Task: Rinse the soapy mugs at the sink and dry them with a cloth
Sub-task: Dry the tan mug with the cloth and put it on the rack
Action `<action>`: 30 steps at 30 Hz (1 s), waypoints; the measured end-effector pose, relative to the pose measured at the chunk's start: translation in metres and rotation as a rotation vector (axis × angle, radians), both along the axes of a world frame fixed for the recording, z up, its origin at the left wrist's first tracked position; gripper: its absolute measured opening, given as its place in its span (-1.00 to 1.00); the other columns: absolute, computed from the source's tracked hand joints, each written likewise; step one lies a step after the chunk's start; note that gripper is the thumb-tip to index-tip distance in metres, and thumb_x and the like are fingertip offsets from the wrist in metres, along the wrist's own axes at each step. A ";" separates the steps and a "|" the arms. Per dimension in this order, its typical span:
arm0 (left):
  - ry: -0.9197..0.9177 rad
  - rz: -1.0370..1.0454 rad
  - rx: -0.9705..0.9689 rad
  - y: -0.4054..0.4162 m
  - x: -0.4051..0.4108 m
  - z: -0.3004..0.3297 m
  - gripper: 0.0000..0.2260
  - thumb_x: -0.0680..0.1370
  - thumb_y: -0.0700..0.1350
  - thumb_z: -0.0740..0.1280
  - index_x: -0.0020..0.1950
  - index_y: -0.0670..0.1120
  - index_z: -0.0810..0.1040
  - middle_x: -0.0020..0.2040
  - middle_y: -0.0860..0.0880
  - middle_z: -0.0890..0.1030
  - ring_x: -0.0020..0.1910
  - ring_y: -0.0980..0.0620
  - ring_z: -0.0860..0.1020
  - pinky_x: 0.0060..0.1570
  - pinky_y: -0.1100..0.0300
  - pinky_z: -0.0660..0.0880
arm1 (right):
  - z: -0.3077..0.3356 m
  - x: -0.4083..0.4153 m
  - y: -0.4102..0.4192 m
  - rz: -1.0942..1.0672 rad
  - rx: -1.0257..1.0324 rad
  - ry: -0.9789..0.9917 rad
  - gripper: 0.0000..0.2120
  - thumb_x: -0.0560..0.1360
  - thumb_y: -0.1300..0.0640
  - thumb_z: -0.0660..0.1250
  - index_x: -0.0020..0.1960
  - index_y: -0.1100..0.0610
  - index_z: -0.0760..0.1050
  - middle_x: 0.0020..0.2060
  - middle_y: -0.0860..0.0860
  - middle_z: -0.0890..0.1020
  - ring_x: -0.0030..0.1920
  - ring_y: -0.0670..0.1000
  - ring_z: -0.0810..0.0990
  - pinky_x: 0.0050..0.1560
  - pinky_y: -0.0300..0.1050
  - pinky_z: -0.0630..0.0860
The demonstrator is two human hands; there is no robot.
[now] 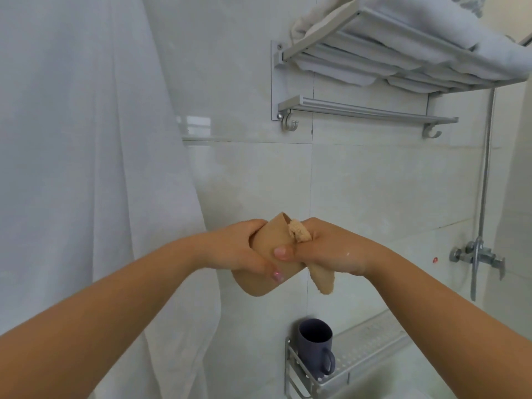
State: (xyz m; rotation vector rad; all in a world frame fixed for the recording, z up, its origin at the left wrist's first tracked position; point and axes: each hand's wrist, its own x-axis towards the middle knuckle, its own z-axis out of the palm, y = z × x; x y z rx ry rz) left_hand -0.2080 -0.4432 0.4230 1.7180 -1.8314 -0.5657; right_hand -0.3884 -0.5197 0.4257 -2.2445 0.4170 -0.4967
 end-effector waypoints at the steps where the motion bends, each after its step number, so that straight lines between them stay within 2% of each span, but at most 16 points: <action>1: -0.002 -0.006 -0.011 0.000 0.000 0.000 -0.30 0.15 0.11 0.58 0.25 0.07 0.49 0.10 0.09 0.64 0.05 0.10 0.64 0.10 0.00 0.59 | 0.001 0.000 0.001 0.003 -0.007 0.014 -0.85 0.54 0.11 0.35 -0.18 0.12 0.58 -0.38 -0.16 0.59 -0.26 -0.19 0.58 -0.12 -0.26 0.52; 3: -0.001 0.035 -0.084 0.001 -0.002 -0.004 -0.31 0.14 0.10 0.58 0.24 0.09 0.49 0.08 0.12 0.64 0.02 0.13 0.64 0.06 0.03 0.61 | 0.001 0.001 0.001 0.003 0.003 0.009 -0.82 0.56 0.11 0.31 -0.17 0.16 0.57 -0.42 -0.16 0.60 -0.28 -0.20 0.58 -0.12 -0.26 0.52; 5: -0.062 0.091 -0.185 0.003 -0.008 -0.009 -0.28 0.15 0.10 0.58 0.28 0.15 0.45 0.09 0.17 0.61 0.01 0.16 0.62 0.02 0.05 0.61 | -0.002 0.004 0.000 0.006 0.048 -0.028 -0.82 0.58 0.05 0.28 -0.03 0.13 0.60 -0.24 -0.06 0.66 -0.15 -0.11 0.63 -0.07 -0.19 0.56; 8: -0.315 0.204 -0.348 0.003 -0.016 -0.020 -0.22 0.25 0.13 0.57 0.40 0.15 0.31 0.22 0.20 0.50 0.13 0.11 0.54 0.06 0.11 0.52 | -0.006 0.012 -0.002 -0.014 0.180 -0.110 -0.84 0.58 0.04 0.26 -0.01 0.06 0.58 -0.21 -0.09 0.66 -0.20 -0.18 0.63 -0.23 -0.30 0.51; 10: -0.488 0.291 -0.461 0.001 -0.021 -0.028 -0.20 0.36 0.14 0.51 0.49 0.12 0.16 0.33 0.17 0.40 0.25 0.06 0.43 0.07 0.20 0.39 | -0.010 0.018 -0.007 -0.043 0.292 -0.168 -0.80 0.58 0.06 0.27 0.08 0.13 0.59 -0.08 0.01 0.70 -0.05 -0.07 0.67 -0.07 -0.18 0.59; 13: -0.495 0.294 -0.476 -0.003 -0.021 -0.033 -0.18 0.40 0.14 0.49 0.52 0.09 0.11 0.41 0.13 0.31 0.33 0.01 0.34 0.14 0.18 0.33 | -0.013 0.022 -0.013 -0.093 0.302 -0.207 -0.79 0.57 0.10 0.28 0.11 0.17 0.59 0.03 0.12 0.68 0.08 0.08 0.65 0.12 -0.01 0.57; 16: -0.390 0.199 -0.520 -0.001 -0.008 -0.030 -0.25 0.33 0.25 0.46 0.43 0.08 0.26 0.33 0.13 0.36 0.29 0.07 0.36 0.22 0.17 0.36 | -0.012 0.017 -0.021 -0.116 0.240 -0.191 -0.79 0.56 0.08 0.30 0.10 0.18 0.60 0.01 0.12 0.68 0.10 0.10 0.64 0.24 0.10 0.51; 19: -0.158 0.295 -0.675 -0.002 0.005 -0.029 -0.29 0.18 0.34 0.43 0.22 0.07 0.35 0.16 0.17 0.38 0.13 0.16 0.43 0.07 0.21 0.42 | -0.005 0.006 -0.027 -0.106 0.171 -0.176 -0.78 0.55 0.07 0.31 0.12 0.15 0.61 0.01 0.09 0.69 0.09 0.07 0.64 0.25 0.05 0.51; 20: -0.030 0.341 -0.629 -0.002 0.008 -0.026 -0.24 0.11 0.35 0.45 0.20 0.07 0.34 0.16 0.15 0.39 0.11 0.16 0.44 0.03 0.22 0.44 | -0.003 0.003 -0.028 -0.077 0.167 -0.169 -0.77 0.55 0.08 0.31 0.14 0.13 0.61 0.03 0.07 0.69 0.10 0.05 0.64 0.24 0.01 0.51; 21: 0.102 0.358 -0.496 -0.001 0.011 -0.022 -0.18 0.05 0.36 0.46 0.20 0.06 0.34 0.17 0.13 0.42 0.10 0.16 0.48 0.02 0.21 0.47 | -0.001 0.001 -0.028 -0.040 0.176 -0.158 -0.76 0.54 0.08 0.31 0.15 0.13 0.60 0.05 0.06 0.69 0.11 0.03 0.64 0.23 -0.04 0.52; 23: 0.329 0.225 -0.104 0.002 0.016 -0.011 -0.19 0.05 0.31 0.48 0.23 0.05 0.42 0.17 0.07 0.55 0.11 0.11 0.57 0.07 0.10 0.55 | 0.004 -0.002 -0.026 0.040 0.228 -0.131 -0.73 0.51 0.08 0.31 0.16 0.14 0.58 0.03 0.03 0.69 0.13 0.02 0.63 0.18 -0.12 0.52; 24: 0.408 0.127 0.029 0.003 0.017 -0.008 -0.23 0.09 0.26 0.49 0.25 0.06 0.46 0.16 0.03 0.61 0.12 0.07 0.60 0.08 0.05 0.57 | 0.006 -0.002 -0.025 0.069 0.251 -0.116 -0.70 0.48 0.06 0.32 0.16 0.15 0.58 0.00 0.02 0.70 0.12 0.01 0.64 0.15 -0.15 0.53; 25: 0.461 0.057 0.075 0.003 0.018 -0.007 -0.27 0.14 0.20 0.50 0.27 0.05 0.49 0.16 -0.01 0.64 0.13 0.03 0.61 0.06 0.04 0.58 | 0.008 -0.002 -0.024 0.090 0.267 -0.107 -0.68 0.46 0.05 0.32 0.16 0.16 0.58 -0.01 0.02 0.70 0.12 0.01 0.63 0.12 -0.17 0.52; 27: 0.535 0.011 0.027 0.004 0.015 -0.006 -0.29 0.18 0.13 0.52 0.30 -0.01 0.50 0.19 -0.07 0.64 0.15 -0.02 0.61 0.00 0.06 0.59 | 0.011 -0.002 -0.023 0.110 0.307 -0.124 -0.64 0.48 0.04 0.32 0.20 0.20 0.55 0.00 0.03 0.70 0.15 0.02 0.62 0.13 -0.17 0.51; 30: 0.512 0.036 -0.105 0.001 0.008 -0.004 -0.28 0.16 0.08 0.56 0.29 -0.05 0.50 0.18 -0.09 0.64 0.14 -0.03 0.62 0.06 0.03 0.60 | 0.010 0.001 -0.024 0.089 0.361 -0.194 -0.57 0.49 0.00 0.36 0.25 0.24 0.52 0.06 0.09 0.68 0.19 0.08 0.60 0.24 -0.05 0.50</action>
